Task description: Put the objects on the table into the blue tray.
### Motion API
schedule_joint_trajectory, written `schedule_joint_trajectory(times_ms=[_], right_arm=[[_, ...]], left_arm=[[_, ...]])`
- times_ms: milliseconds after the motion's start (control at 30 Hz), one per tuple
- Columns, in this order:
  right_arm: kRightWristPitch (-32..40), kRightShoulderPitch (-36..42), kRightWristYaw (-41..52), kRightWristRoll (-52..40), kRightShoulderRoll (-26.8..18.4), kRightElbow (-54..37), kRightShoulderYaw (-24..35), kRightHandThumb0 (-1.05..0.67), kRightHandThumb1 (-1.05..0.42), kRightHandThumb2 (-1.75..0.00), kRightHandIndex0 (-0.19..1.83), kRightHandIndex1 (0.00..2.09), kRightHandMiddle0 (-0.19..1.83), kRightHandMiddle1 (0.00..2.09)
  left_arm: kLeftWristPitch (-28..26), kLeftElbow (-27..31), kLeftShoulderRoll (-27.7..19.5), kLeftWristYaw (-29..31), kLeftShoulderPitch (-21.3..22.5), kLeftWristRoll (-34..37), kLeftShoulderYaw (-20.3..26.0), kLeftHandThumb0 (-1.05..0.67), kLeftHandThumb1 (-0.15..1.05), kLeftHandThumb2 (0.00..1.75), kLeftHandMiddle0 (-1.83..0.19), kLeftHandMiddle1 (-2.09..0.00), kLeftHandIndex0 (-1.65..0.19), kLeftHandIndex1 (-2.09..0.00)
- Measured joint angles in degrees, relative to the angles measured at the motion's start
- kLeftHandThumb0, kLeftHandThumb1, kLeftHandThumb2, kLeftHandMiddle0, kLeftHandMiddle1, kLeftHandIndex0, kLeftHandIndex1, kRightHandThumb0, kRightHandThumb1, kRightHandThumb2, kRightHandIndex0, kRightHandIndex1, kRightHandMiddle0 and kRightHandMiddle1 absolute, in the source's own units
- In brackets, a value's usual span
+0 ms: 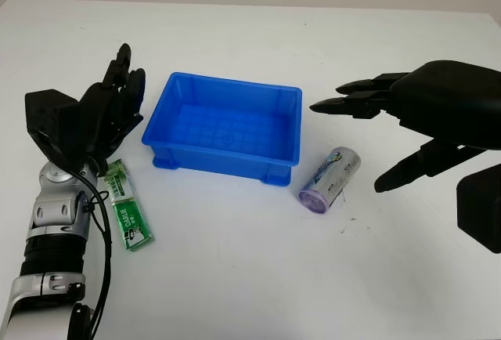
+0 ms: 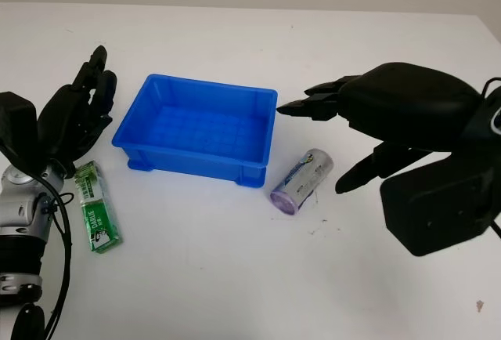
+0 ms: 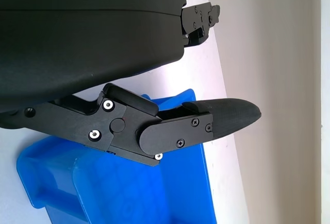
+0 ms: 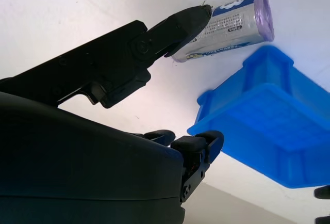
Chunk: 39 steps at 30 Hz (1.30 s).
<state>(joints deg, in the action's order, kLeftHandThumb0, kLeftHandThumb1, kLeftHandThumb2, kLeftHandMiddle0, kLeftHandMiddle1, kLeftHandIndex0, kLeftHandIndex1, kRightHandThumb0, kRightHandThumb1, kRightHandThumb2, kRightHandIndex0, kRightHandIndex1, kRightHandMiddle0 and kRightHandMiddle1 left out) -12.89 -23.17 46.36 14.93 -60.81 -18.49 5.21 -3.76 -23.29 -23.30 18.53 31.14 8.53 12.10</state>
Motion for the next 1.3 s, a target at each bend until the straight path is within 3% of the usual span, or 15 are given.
schedule_joint_trajectory(times_ms=[300,533,800,1033,1133,1200,1233,1267,1300], right_arm=[[-6.58,1.12,-3.07,3.0,0.96,1.77,-1.81,-0.62,-0.8,-0.06,0.43,0.09,0.51,0.07],[-5.74,2.4,-2.97,5.62,2.61,2.61,-5.43,-0.56,-0.8,-0.05,0.41,0.07,0.47,0.05],[-7.64,3.56,-4.6,7.96,3.78,4.47,-7.14,-0.6,-0.8,-0.06,0.43,0.07,0.48,0.05],[-9.06,4.47,-5.94,8.02,6.17,7.68,-9.45,-0.5,-0.81,-0.06,0.42,0.06,0.46,0.05],[-10.8,5.3,-8.32,8.91,8.28,9.9,-11.05,-0.33,-0.83,-0.06,0.5,0.1,0.52,0.08],[-13.66,5.5,-11.07,11.05,9.29,12.22,-11.83,-0.26,-0.86,-0.07,0.7,0.21,0.66,0.15],[-15.54,5.41,-12.99,12.51,9.46,13.37,-12.12,-0.26,-0.88,-0.06,0.74,0.32,0.67,0.29],[-17.22,5.19,-14.83,13.61,9.64,14.45,-12.27,-0.27,-0.9,-0.06,0.73,0.51,0.61,0.58],[-18.45,4.9,-16.14,14.38,9.73,15.34,-12.42,-0.3,-0.92,-0.06,0.65,0.86,0.53,0.93]], left_arm=[[-0.24,0.15,0.0,-0.01,-0.01,0.11,0.03,-0.74,1.05,0.62,0.19,0.0,0.19,0.0],[-0.26,0.84,0.0,0.02,-0.05,0.35,0.16,-0.74,1.05,0.62,0.19,0.0,0.19,0.0],[-0.43,1.54,0.0,0.04,-0.11,0.74,0.35,-0.74,1.05,0.62,0.19,0.0,0.19,0.0],[-0.43,1.55,0.0,0.03,-0.11,0.73,0.34,-0.74,1.05,0.62,0.19,0.0,0.19,0.0],[-0.43,1.54,0.0,0.01,-0.12,0.73,0.34,-0.74,1.05,0.61,0.19,0.0,0.19,0.0],[-0.44,1.55,0.0,0.04,-0.17,0.76,0.35,-0.74,1.05,0.61,0.19,0.0,0.19,0.0],[-0.43,1.55,0.01,0.09,-0.23,0.8,0.35,-0.73,1.05,0.61,0.19,0.0,0.19,0.0],[-0.43,1.56,0.0,0.21,-0.36,0.87,0.37,-0.74,1.05,0.61,0.19,0.0,0.19,0.0],[-0.44,1.57,0.01,0.23,-0.47,0.97,0.38,-0.74,1.05,0.6,0.19,0.0,0.19,0.0]])
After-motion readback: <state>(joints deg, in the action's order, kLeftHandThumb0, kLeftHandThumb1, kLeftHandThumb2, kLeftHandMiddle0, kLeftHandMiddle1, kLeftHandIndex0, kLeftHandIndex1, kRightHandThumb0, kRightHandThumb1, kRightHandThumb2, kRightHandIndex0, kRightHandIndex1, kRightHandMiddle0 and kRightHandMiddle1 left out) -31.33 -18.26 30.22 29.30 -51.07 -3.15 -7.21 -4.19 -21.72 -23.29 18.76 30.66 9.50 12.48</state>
